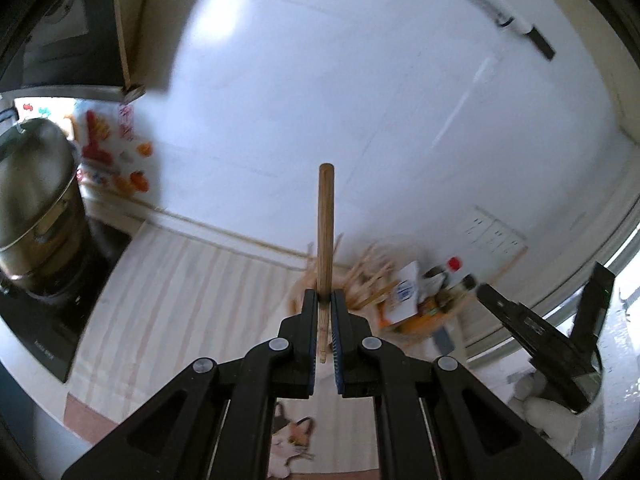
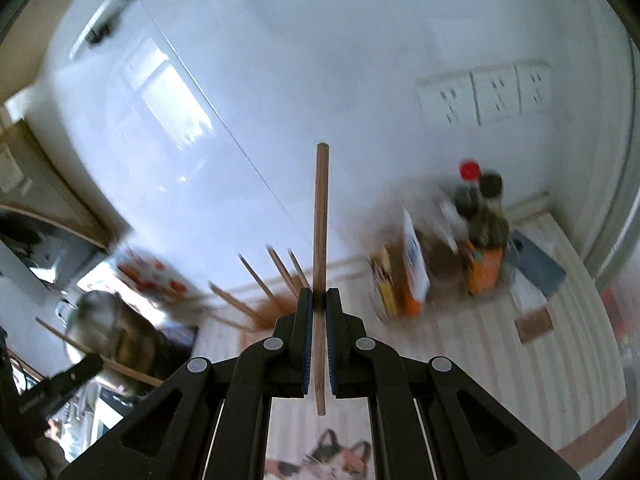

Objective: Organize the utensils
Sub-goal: 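Lift both held chopsticks and insert them into the beige holder, then open both tools to release the chopsticks into the holder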

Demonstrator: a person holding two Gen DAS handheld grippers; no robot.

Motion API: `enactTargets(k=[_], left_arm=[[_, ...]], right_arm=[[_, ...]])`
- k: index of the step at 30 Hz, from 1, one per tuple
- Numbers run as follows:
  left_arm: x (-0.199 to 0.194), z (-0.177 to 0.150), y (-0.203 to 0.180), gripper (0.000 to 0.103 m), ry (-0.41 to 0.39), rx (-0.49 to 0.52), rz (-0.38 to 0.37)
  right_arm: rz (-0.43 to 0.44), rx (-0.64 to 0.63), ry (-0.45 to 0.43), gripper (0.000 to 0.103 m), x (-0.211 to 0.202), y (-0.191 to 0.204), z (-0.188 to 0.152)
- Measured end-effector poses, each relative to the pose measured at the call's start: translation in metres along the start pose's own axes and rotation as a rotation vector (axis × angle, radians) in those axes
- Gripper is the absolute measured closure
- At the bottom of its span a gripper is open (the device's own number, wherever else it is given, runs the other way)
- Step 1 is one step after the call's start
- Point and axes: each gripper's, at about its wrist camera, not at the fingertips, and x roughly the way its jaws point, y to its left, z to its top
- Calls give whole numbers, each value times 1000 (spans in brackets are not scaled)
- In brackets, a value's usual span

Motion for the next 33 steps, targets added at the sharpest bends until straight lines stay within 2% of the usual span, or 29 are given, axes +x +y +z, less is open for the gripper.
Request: enactTargets(k=[6, 13, 21, 25, 29, 30, 32, 33], left_arm=[[24, 26, -21, 99, -30, 44, 29], [83, 49, -27, 99, 29, 92, 87], [141, 45, -25, 99, 147, 123, 124], [150, 37, -29, 95, 189, 136, 135], [144, 32, -30, 94, 186, 149, 164], [140, 31, -31, 91, 176, 156, 181], [132, 28, -33, 68, 155, 171, 215], [127, 28, -31, 43, 135, 173, 233]], right_arm=[[2, 7, -48, 97, 17, 14, 38], [-38, 8, -39, 97, 67, 18, 58], [-72, -19, 37, 97, 117, 17, 45], [-76, -56, 77, 96, 130, 20, 36], [-71, -86, 133, 95, 138, 22, 30], [-70, -98, 144, 93, 138, 22, 28], [-69, -114, 145, 71, 132, 24, 25], [-73, -118, 138, 69, 128, 24, 24]])
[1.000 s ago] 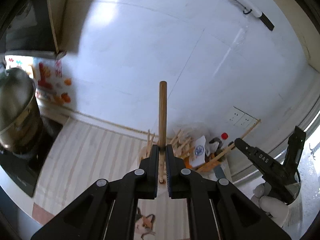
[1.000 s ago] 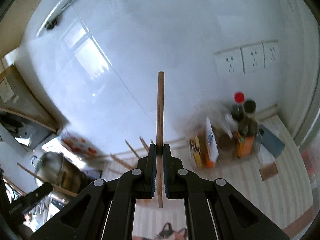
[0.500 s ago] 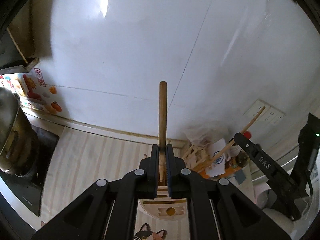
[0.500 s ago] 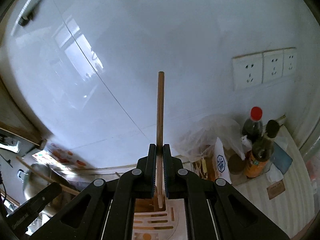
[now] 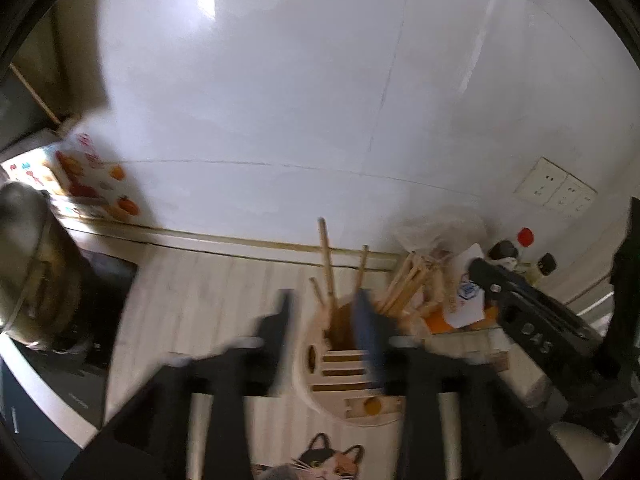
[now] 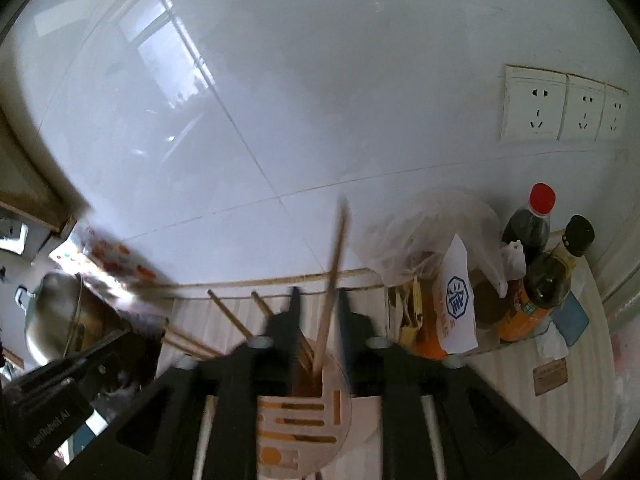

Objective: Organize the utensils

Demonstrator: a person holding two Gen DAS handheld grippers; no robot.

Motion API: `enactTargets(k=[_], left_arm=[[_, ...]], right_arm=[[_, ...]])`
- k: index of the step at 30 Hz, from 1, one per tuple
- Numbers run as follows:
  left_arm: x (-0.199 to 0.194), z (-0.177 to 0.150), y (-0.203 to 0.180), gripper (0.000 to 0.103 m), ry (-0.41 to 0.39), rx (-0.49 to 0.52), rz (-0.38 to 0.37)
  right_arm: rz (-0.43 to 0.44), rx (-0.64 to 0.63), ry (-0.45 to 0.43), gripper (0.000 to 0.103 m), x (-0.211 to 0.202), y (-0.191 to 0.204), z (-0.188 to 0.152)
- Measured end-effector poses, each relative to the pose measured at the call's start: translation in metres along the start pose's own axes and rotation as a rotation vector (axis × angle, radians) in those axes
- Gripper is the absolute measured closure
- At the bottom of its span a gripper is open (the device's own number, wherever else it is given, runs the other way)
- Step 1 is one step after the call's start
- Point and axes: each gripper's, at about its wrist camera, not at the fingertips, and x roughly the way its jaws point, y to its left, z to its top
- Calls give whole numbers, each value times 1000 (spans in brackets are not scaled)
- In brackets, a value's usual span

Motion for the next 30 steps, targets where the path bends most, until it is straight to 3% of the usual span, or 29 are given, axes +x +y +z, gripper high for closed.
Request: enactTargets(k=[1, 5, 7, 8, 13, 15, 17, 21, 30], left_arm=[[-5, -3, 3, 28, -22, -7, 16], [-17, -12, 18, 21, -70, -16, 81], [-18, -22, 23, 2, -76, -18, 111], [-18, -27, 24, 1, -84, -12, 126], [-11, -54, 24, 0, -90, 15, 202], [-7, -61, 25, 0, -77, 9, 208], [-5, -69, 23, 0, -71, 2, 217], [-7, -79, 20, 0, -77, -4, 234], [-26, -97, 16, 0, -106, -2, 249]], right_arm=[[-4, -6, -8, 68, -4, -1, -2], [-21, -23, -35, 65, -25, -3, -12], [-36, -28, -49, 60, -34, -5, -17], [-48, -33, -57, 56, -40, -6, -23], [-116, -88, -72, 46, -52, -6, -49], [-146, -121, -75, 35, -53, -3, -60], [-177, -151, -67, 16, -51, -1, -72], [-238, -179, -71, 2, -53, -2, -87], [-262, -217, -69, 0, -60, -1, -103]])
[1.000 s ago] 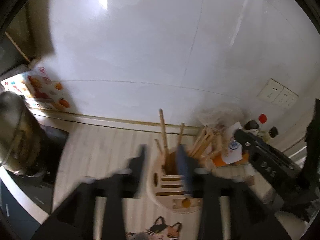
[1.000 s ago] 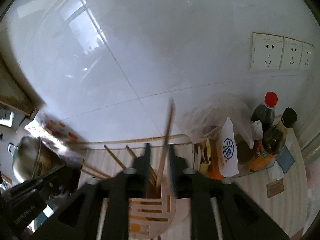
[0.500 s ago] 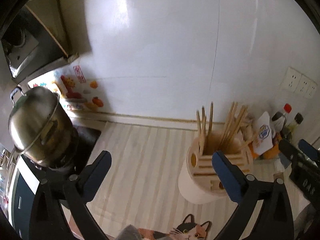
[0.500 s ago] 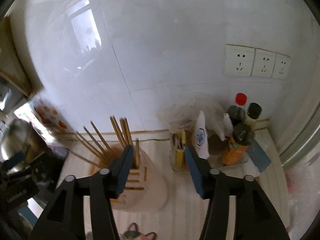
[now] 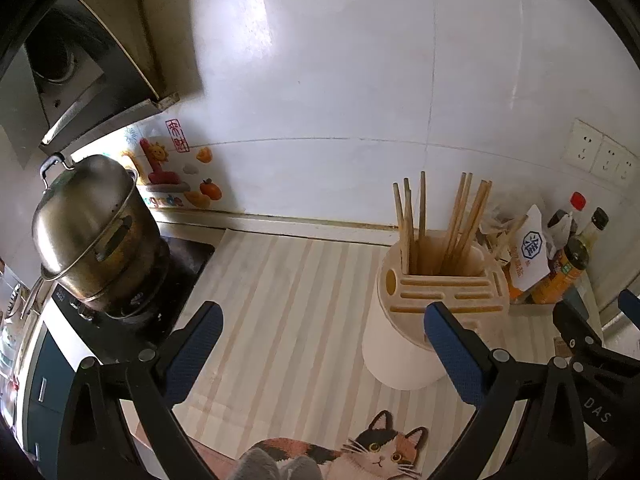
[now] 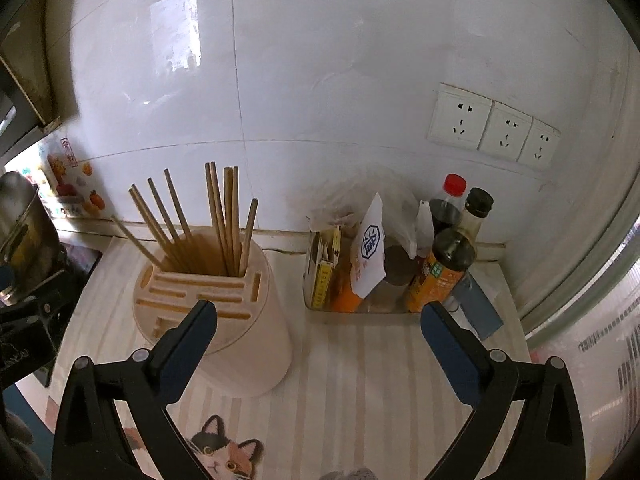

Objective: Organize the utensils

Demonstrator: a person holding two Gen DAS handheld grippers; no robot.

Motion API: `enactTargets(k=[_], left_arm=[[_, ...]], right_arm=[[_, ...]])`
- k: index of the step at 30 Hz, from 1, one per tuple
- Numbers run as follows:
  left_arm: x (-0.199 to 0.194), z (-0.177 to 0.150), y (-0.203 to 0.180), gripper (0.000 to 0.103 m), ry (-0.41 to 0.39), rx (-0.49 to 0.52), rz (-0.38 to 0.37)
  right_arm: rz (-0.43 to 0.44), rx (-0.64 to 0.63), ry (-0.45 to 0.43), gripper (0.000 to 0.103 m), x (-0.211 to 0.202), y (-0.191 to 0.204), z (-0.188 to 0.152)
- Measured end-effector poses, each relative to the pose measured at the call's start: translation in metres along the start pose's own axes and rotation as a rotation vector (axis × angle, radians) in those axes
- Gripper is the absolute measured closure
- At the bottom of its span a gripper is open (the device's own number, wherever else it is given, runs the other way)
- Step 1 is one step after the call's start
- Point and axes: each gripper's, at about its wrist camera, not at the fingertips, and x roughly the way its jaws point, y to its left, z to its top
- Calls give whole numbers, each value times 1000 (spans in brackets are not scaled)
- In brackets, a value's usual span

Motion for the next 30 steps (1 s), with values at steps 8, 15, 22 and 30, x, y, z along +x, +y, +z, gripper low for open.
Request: enactTargets(k=[8, 15, 22, 30], left_arm=[[-51, -14, 12, 0, -64, 26, -48], [-109, -44, 35, 0, -115, 46, -106], [-169, -76, 63, 0, -158, 50, -151], [-207, -97, 82, 0, -188, 53, -165]], right_arm=[[-30, 47, -75, 0, -57, -1, -14], [-59, 86, -149, 0, -135, 6, -40], [-81, 108, -207, 0, -213, 21, -75], [-86, 130, -250, 0, -271, 35, -104]])
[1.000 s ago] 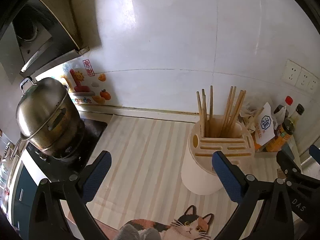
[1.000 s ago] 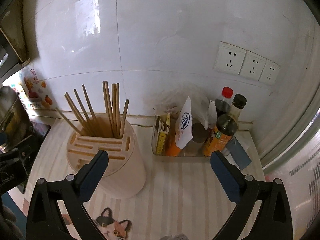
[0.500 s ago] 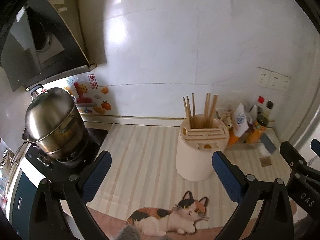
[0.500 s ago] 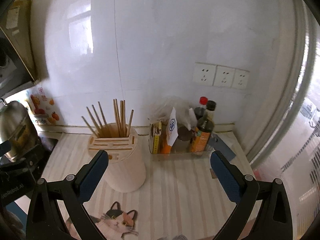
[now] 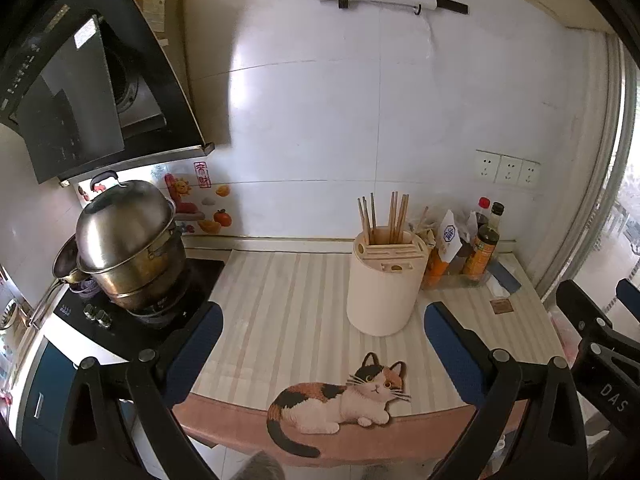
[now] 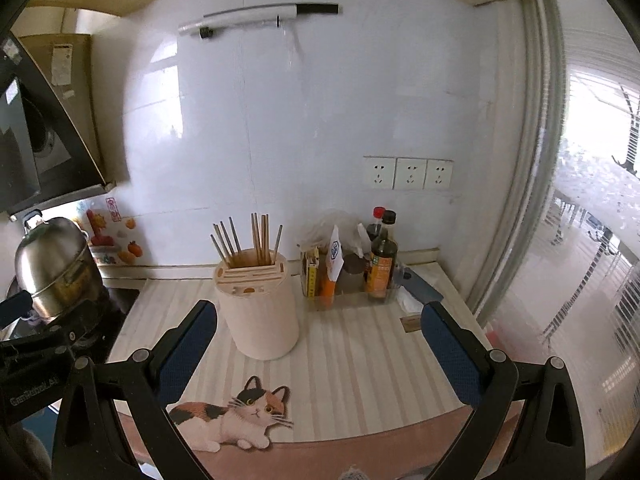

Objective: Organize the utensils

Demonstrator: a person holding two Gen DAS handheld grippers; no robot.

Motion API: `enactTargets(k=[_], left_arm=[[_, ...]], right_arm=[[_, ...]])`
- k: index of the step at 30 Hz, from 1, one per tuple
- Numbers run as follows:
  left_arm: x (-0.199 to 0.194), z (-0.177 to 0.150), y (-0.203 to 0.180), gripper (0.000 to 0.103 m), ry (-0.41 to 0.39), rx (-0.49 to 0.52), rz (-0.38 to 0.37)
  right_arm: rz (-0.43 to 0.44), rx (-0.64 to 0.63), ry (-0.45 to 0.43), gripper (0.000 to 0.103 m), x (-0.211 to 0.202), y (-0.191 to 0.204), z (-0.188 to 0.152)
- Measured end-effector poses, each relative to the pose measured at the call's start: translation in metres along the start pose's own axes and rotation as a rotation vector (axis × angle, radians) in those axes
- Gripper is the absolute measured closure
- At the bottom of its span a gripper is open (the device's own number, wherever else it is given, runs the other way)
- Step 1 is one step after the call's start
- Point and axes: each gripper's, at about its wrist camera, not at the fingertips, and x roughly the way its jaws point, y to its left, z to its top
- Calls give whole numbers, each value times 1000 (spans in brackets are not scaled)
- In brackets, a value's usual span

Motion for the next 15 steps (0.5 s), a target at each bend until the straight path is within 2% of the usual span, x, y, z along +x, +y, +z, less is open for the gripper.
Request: enactTargets(k=[6, 12, 15], left_arm=[[-12, 0, 3, 0, -22, -4, 20], [-5, -2, -2, 0, 61, -14, 36], [-3, -4, -7, 0, 72, -5, 32]], right_arm=[[-1, -6, -22, 0, -19, 0, -1], [7, -7, -7, 0, -17, -3, 1], [12, -16, 21, 0, -11, -4, 3]])
